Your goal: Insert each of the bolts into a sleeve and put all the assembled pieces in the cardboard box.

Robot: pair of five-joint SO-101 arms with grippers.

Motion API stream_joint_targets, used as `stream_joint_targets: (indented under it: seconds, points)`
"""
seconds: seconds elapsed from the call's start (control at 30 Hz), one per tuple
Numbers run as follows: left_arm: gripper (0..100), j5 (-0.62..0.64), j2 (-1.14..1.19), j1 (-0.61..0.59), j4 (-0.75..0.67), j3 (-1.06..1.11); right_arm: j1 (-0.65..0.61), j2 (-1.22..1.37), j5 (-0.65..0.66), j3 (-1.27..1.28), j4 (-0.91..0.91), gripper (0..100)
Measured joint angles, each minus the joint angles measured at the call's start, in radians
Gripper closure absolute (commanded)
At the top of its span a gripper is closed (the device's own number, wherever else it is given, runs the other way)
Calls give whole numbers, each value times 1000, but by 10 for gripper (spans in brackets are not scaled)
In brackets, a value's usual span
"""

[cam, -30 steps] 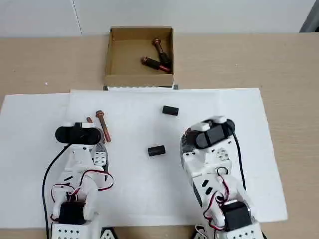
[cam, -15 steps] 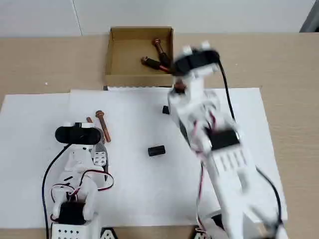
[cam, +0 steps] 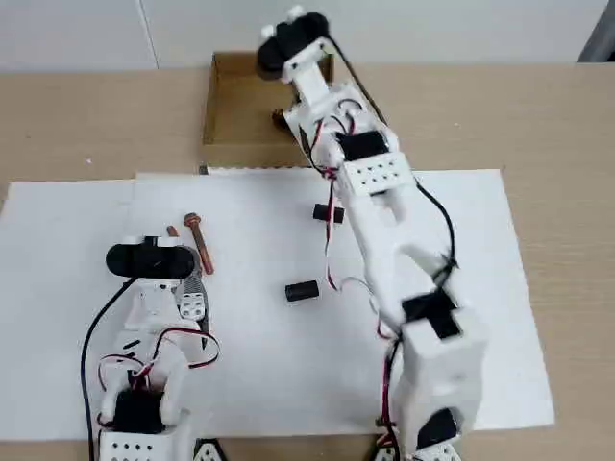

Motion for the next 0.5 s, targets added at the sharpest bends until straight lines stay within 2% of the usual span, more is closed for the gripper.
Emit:
stream_joint_targets:
  seconds: [0.27, 0.43, 0.5]
  points:
    - [994, 0, 0, 0, 0, 0, -57, 247, 209, -173, -66, 989]
    - [994, 0, 0, 0, 0, 0, -63, 290, 244, -183, -72, 866]
    - [994, 0, 0, 0, 0, 0, -64, 292, 245, -183, -72, 858]
